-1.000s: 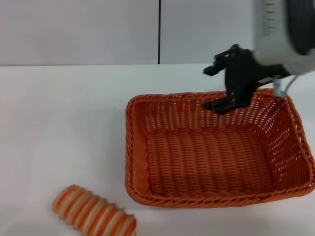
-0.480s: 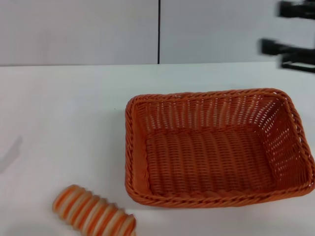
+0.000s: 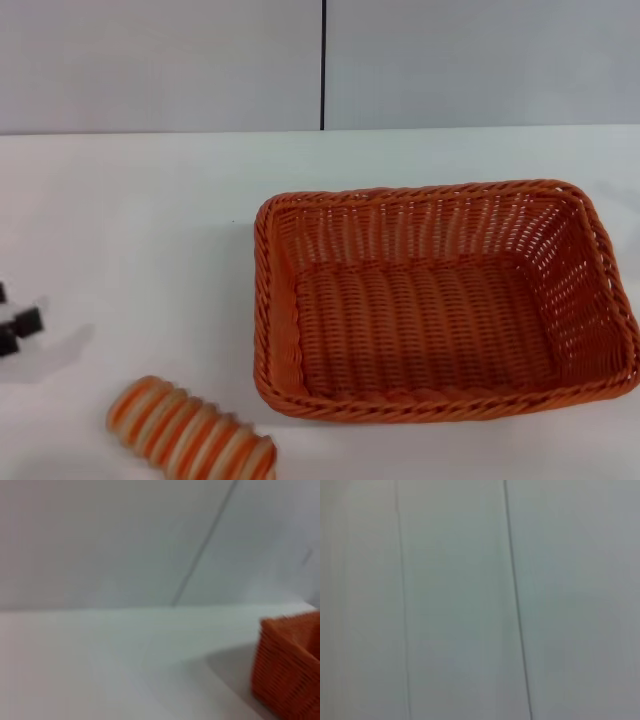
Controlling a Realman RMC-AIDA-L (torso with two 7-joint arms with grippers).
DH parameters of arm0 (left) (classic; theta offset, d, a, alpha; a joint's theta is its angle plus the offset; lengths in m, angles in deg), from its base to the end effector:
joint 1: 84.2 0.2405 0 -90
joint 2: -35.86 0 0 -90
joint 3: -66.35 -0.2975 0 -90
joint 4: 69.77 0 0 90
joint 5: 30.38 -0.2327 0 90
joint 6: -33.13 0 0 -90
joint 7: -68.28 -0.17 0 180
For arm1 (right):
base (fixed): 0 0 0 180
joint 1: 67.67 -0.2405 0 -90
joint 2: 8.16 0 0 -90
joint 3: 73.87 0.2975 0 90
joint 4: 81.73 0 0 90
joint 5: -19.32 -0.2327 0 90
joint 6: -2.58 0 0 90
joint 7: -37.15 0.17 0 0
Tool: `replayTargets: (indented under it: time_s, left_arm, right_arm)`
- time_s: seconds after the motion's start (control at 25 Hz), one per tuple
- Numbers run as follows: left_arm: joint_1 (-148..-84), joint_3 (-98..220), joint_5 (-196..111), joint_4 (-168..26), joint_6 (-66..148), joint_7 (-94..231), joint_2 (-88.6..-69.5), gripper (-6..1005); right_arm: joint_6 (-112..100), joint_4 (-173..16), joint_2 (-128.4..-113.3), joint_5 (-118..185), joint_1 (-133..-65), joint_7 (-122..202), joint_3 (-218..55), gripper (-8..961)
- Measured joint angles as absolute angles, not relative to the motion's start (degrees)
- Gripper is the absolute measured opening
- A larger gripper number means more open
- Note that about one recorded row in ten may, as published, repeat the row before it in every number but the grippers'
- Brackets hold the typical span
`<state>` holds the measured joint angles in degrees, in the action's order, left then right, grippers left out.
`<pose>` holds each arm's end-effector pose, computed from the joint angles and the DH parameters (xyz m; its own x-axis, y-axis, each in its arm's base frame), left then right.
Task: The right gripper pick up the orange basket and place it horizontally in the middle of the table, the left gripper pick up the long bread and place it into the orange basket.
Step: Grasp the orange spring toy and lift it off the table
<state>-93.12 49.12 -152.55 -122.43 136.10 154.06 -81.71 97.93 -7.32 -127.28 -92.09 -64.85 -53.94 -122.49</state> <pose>-0.4251 0.2326 0.0646 0.5987 0.5439 0.5880 0.7795 -0.5647 -0.2712 0.2869 0.2595 0.1232 0.5814 0.0399 -0.8126 -0.5119 -0.7584 -0.4035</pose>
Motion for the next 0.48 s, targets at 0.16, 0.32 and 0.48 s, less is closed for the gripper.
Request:
replayTargets:
  time_s: [0.16,0.32,0.48]
  left_arm:
    - [-95.59,47.83,-159.44,-122.59,138.08,158.29,-81.87,771]
    - [-97.47,47.62,-164.96,-122.85,140.13,160.34,-81.97,771]
    - [-98.42,47.59,-167.86,-122.07,140.39,160.86,-82.05,771]
  right_arm:
    - [98.25,-9.93,-127.32,-92.42,-64.96,-54.69,-121.65,725]
    - [98.23,-10.32,-127.34,-92.41,-65.32,-54.82,-121.58,725]
    - [98.05,-10.81,-127.34,-92.28,-65.58,-55.42,-121.52,725]
